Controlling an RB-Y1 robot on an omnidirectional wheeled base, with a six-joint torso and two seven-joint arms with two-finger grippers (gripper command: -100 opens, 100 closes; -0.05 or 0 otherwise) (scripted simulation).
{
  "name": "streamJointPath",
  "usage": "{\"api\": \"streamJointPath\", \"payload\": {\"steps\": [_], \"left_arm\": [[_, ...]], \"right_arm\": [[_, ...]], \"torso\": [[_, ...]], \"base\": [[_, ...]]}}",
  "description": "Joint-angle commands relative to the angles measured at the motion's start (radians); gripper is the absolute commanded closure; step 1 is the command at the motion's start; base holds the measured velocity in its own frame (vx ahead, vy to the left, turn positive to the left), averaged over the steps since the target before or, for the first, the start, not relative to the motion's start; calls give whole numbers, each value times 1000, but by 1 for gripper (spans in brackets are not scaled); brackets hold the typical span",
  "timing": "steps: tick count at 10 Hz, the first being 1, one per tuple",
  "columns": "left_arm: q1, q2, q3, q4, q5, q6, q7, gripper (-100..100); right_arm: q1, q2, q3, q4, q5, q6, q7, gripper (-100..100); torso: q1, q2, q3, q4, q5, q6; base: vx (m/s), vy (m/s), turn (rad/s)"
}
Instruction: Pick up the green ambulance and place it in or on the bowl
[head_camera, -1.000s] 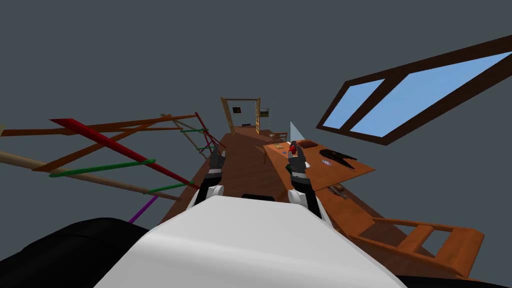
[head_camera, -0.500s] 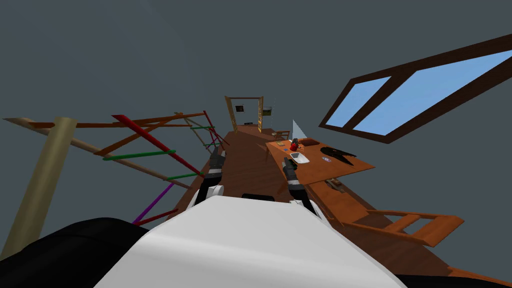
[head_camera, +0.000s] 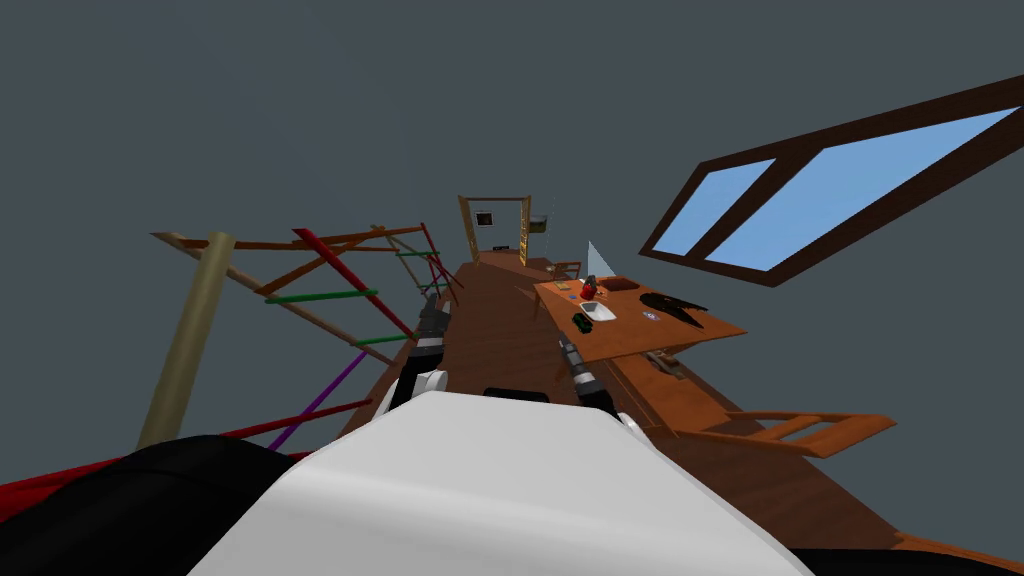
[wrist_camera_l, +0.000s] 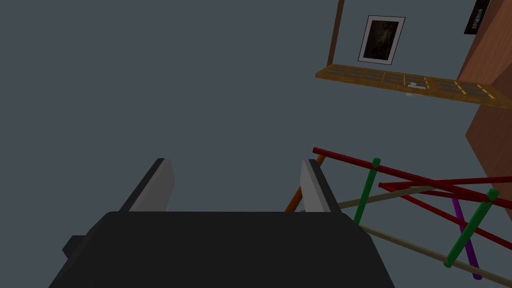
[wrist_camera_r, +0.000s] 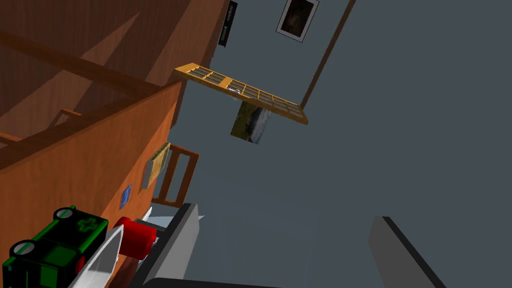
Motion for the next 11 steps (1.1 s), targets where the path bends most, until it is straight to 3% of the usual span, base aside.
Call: {"api": "streamJointPath", "payload": {"steps": [1, 2, 5, 6, 9, 11], "left_arm": [[0, 0, 0, 0, 0, 0, 0, 0], [0, 0, 0, 0, 0, 0, 0, 0], [0, 0, 0, 0, 0, 0, 0, 0], [0, 0, 0, 0, 0, 0, 0, 0], [0, 0, 0, 0, 0, 0, 0, 0], [0, 0, 0, 0, 0, 0, 0, 0]], "right_arm": [[33, -50, 32, 46, 16, 17, 19, -100], [33, -60, 32, 46, 16, 17, 19, -100], [58, -131, 71, 114, 37, 39, 41, -100], [58, -132, 71, 114, 37, 39, 41, -100], [87, -227, 121, 203, 65, 64, 67, -100], [94, -255, 134, 229, 73, 70, 74, -100]], "torso": [[0, 0, 0, 0, 0, 0], [0, 1, 1, 0, 0, 0], [-1, -3, -1, 0, 0, 0], [-1, -3, -2, -1, 0, 0], [-2, -3, -2, -1, 0, 0], [-3, -3, -2, 0, 0, 0]], "base": [[-157, 19, 127], [-127, 10, 49], [-107, 17, 71], [-68, -2, 41], [-109, 7, 124], [-70, -1, 42]]}}
